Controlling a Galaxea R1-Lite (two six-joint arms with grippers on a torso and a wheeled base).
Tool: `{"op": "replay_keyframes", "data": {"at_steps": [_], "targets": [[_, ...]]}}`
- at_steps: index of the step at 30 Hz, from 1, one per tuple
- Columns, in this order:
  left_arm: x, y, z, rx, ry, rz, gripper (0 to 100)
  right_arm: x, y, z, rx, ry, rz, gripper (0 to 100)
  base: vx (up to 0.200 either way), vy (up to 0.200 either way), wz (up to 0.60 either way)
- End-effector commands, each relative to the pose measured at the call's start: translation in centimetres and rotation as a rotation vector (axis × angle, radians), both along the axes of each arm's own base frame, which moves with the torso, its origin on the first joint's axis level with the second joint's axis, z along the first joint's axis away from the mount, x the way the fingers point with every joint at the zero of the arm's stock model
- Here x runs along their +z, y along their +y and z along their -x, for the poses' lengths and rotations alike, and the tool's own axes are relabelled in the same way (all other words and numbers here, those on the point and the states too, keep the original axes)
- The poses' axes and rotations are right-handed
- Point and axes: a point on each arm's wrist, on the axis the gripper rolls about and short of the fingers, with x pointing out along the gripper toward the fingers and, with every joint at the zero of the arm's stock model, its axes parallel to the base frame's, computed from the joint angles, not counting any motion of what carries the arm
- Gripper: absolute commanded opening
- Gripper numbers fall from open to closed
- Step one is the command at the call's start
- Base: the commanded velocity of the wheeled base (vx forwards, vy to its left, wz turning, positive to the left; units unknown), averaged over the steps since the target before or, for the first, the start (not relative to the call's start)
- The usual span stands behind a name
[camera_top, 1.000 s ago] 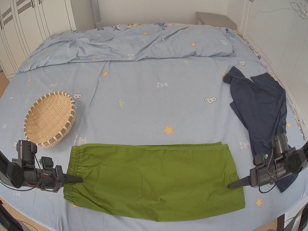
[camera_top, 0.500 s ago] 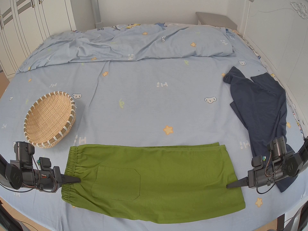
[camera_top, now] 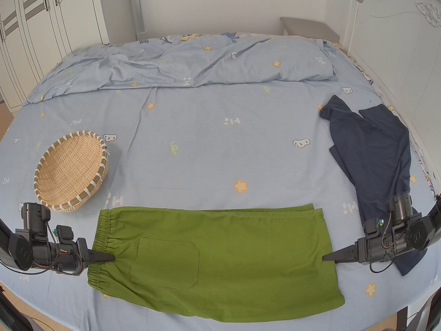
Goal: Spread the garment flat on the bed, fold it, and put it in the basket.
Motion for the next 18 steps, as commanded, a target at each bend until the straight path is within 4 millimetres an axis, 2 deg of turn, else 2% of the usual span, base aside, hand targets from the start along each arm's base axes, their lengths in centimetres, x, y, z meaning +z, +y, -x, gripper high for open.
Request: {"op": "replay_keyframes", "data": {"at_steps": [1, 3, 4, 5, 8, 11, 12, 13, 15, 18], "targets": [[2.9, 0.3, 0.7, 0.075, -0.083, -0.092, 0, 4.5, -1.2, -0.3, -0.081, -0.178, 0.017, 100, 0.000, 0.000, 0.00], [4.3, 0.4, 1.1, 0.124, -0.088, -0.154, 0, 6.2, -1.3, -0.2, -0.111, -0.221, 0.016, 100, 0.000, 0.000, 0.00], [4.3, 0.4, 1.1, 0.124, -0.088, -0.154, 0, 6.2, -1.3, -0.2, -0.111, -0.221, 0.016, 100, 0.000, 0.000, 0.00], [6.3, 0.5, 1.4, 0.168, -0.105, -0.210, 0, 8.7, -1.1, 0.0, -0.127, -0.275, 0.000, 100, 0.000, 0.000, 0.00], [8.7, 0.4, 2.0, 0.180, -0.128, -0.226, 0, 11.9, -0.8, 0.2, -0.128, -0.333, -0.012, 100, 0.000, 0.000, 0.00], [10.5, 0.3, 2.6, 0.179, -0.131, -0.234, 0, 14.3, -0.6, -0.5, -0.127, -0.362, -0.017, 100, 0.000, 0.000, 0.00], [10.6, 0.3, 2.6, 0.180, -0.131, -0.235, 0, 14.4, -0.6, -0.6, -0.127, -0.364, -0.017, 100, 0.000, 0.000, 0.00], [11.7, 0.3, 2.6, 0.178, -0.132, -0.245, 0, 15.6, -0.7, -0.9, -0.131, -0.354, -0.015, 100, 0.000, 0.000, 0.00], [12.7, 0.4, 2.5, 0.195, -0.120, -0.267, 0, 16.3, -0.6, -1.1, -0.132, -0.331, -0.007, 100, 0.000, 0.000, 0.00], [13.8, 0.6, 2.3, 0.206, -0.110, -0.300, 0, 16.3, -0.6, -1.1, -0.126, -0.322, -0.002, 100, 0.000, 0.000, 0.00]]}}
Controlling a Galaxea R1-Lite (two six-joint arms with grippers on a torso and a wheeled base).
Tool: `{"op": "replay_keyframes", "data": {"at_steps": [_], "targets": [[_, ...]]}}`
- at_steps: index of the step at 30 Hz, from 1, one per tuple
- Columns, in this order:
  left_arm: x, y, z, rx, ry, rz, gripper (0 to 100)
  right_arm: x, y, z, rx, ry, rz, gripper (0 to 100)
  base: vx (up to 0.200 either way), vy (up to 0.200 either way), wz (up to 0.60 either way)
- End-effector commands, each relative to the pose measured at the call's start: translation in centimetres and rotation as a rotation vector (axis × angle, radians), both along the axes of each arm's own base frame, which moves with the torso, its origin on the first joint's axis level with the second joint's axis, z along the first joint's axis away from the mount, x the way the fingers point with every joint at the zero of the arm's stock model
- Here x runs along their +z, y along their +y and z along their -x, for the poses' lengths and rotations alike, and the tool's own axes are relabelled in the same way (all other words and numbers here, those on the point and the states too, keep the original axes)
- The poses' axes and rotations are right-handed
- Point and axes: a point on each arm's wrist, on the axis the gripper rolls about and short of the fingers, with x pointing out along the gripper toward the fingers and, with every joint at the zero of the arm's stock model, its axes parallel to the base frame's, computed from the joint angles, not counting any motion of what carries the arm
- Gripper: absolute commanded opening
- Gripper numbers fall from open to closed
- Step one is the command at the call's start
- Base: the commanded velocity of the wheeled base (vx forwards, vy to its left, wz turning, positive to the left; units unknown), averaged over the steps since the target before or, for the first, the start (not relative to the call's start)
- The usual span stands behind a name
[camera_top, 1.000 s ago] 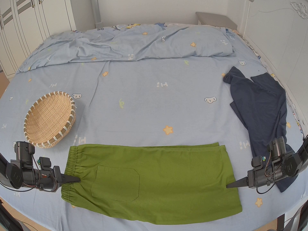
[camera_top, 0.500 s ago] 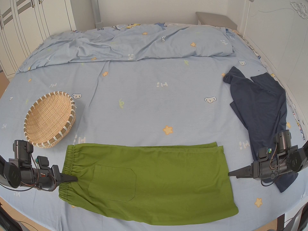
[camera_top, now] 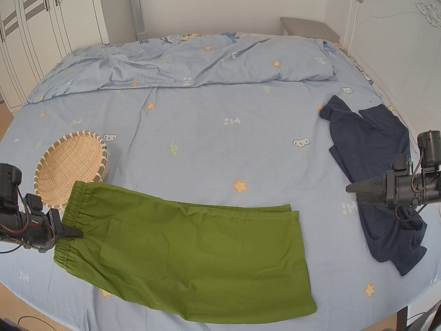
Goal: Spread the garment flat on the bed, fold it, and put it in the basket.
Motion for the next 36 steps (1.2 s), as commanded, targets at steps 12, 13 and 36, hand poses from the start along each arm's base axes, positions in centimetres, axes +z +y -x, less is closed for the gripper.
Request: {"op": "replay_keyframes", "data": {"at_steps": [12, 13, 36], "targets": [[7.7, -3.2, 0.6, -0.039, 0.019, -0.115, 0, 4.7, 0.7, 1.9, 0.018, -0.125, -0.003, 100, 0.000, 0.000, 0.00], [8.1, -3.7, 0.6, -0.050, 0.018, -0.102, 0, 4.7, 0.7, 1.9, 0.016, -0.124, -0.002, 100, 0.000, 0.000, 0.00], [8.8, -19.7, 0.6, -0.545, -0.012, -0.184, 0, 4.2, 1.0, 1.6, 0.029, -0.098, -0.001, 100, 0.000, 0.000, 0.00]]}}
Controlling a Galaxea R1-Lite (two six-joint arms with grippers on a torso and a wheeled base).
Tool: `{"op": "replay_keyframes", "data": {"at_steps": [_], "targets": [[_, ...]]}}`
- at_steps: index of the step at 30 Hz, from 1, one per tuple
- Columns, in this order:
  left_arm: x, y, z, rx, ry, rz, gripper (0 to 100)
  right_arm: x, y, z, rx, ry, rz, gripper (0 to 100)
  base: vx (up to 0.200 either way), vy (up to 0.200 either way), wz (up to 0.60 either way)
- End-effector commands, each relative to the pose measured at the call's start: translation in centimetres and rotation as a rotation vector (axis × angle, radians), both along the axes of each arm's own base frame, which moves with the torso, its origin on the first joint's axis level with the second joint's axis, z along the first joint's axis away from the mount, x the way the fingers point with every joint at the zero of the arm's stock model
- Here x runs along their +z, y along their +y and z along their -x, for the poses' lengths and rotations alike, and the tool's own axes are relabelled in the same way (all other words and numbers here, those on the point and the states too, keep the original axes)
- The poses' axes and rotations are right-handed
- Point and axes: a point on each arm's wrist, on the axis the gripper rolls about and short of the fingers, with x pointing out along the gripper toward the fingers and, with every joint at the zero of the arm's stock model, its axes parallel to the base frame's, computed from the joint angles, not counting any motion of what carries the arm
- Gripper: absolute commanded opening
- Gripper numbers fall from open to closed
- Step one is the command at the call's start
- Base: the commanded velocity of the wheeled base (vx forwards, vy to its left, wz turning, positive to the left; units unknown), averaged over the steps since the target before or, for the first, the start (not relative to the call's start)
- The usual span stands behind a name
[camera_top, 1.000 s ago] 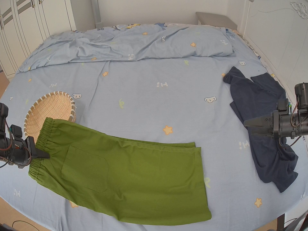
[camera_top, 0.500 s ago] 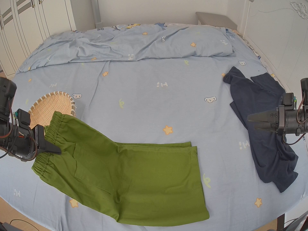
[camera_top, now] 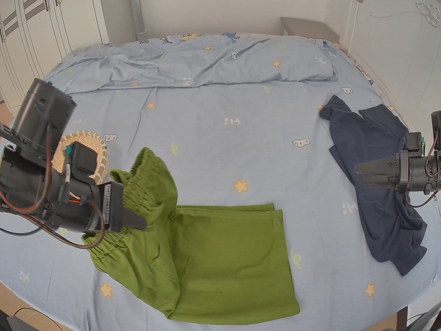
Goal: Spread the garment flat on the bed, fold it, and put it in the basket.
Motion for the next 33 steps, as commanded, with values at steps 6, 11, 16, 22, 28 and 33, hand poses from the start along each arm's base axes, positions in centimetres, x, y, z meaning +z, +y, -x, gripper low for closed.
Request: {"op": "replay_keyframes", "data": {"at_steps": [6, 11, 16, 22, 28, 33], "targets": [[-1.9, -8.0, -1.3, -0.173, 0.031, -0.015, 0, -0.7, 0.6, -0.3, 0.024, 0.028, 0.002, 100, 0.000, 0.000, 0.00], [-2.7, -10.6, -0.8, -0.149, 0.093, 0.012, 0, -1.6, 0.9, -0.8, 0.020, 0.051, 0.020, 100, 0.000, 0.000, 0.00], [-3.7, -12.2, -1.2, -0.135, 0.110, 0.046, 0, -2.0, 1.1, -1.1, 0.028, 0.065, 0.021, 100, 0.000, 0.000, 0.00], [-4.8, -13.6, -0.8, -0.137, 0.087, 0.059, 0, -2.1, 1.2, -1.2, 0.034, 0.070, 0.021, 100, 0.000, 0.000, 0.00], [-5.7, -14.3, -0.6, -0.143, 0.087, 0.036, 0, -2.5, 1.2, -1.5, 0.032, 0.084, 0.021, 100, 0.000, 0.000, 0.00], [-7.7, -15.8, -1.1, -0.152, 0.110, 0.005, 100, -2.4, 1.2, -1.4, 0.034, 0.080, 0.021, 100, 0.000, 0.000, 0.00]]}}
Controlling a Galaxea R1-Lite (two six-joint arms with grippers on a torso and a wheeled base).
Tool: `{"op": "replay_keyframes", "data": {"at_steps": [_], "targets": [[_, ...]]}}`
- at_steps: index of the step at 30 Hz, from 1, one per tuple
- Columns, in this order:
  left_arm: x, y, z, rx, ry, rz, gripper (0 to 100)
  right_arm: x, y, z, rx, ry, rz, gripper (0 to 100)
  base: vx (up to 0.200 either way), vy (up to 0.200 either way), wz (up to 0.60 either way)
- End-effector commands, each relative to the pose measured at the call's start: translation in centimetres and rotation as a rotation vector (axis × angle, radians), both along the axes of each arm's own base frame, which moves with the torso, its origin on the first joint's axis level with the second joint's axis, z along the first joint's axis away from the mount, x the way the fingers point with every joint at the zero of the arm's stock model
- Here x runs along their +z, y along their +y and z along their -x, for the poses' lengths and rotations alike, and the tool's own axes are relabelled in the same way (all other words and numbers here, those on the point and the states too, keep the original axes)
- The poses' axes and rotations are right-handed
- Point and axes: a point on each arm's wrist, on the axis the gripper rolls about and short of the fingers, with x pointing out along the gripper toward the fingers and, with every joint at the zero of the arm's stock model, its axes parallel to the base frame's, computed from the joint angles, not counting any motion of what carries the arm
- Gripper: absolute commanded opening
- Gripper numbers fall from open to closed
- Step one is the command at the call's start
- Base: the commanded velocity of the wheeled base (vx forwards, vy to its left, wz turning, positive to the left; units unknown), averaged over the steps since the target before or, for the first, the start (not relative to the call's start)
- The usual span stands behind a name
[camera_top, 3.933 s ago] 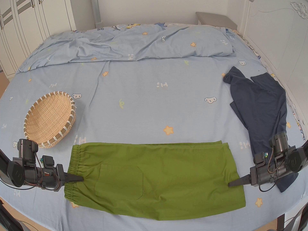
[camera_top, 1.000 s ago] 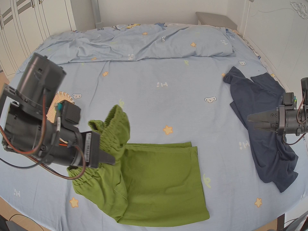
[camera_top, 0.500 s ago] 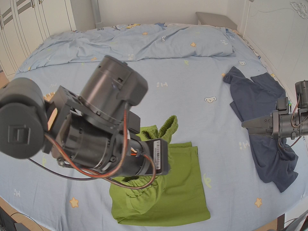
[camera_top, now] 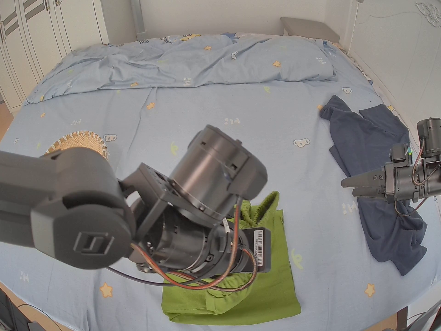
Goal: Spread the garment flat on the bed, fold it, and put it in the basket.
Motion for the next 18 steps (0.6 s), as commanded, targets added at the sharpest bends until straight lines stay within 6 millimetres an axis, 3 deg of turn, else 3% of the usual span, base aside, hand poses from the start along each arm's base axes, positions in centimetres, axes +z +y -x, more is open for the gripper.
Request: {"op": "replay_keyframes", "data": {"at_steps": [1, 6, 11, 16, 18], "targets": [[-1.9, -1.3, -0.4, -0.010, 0.023, -0.032, 100, -0.1, 0.0, -0.1, 0.001, 0.003, 0.000, 100, 0.000, 0.000, 0.00], [-2.7, -2.2, -0.9, 0.000, 0.004, 0.048, 100, 0.0, 0.0, -0.2, -0.001, -0.006, -0.002, 100, 0.000, 0.000, 0.00], [-2.7, -1.9, -1.1, 0.018, -0.019, 0.101, 100, 0.0, 0.0, -0.2, 0.001, -0.007, -0.002, 100, 0.000, 0.000, 0.00], [-0.8, 2.6, -3.0, 0.127, -0.012, 0.178, 100, 0.1, 0.0, -0.1, 0.003, -0.012, -0.004, 100, 0.000, 0.000, 0.00], [-0.3, 6.4, -3.9, 0.143, 0.045, 0.236, 100, 0.4, 0.0, 0.1, 0.003, -0.022, -0.007, 100, 0.000, 0.000, 0.00]]}}
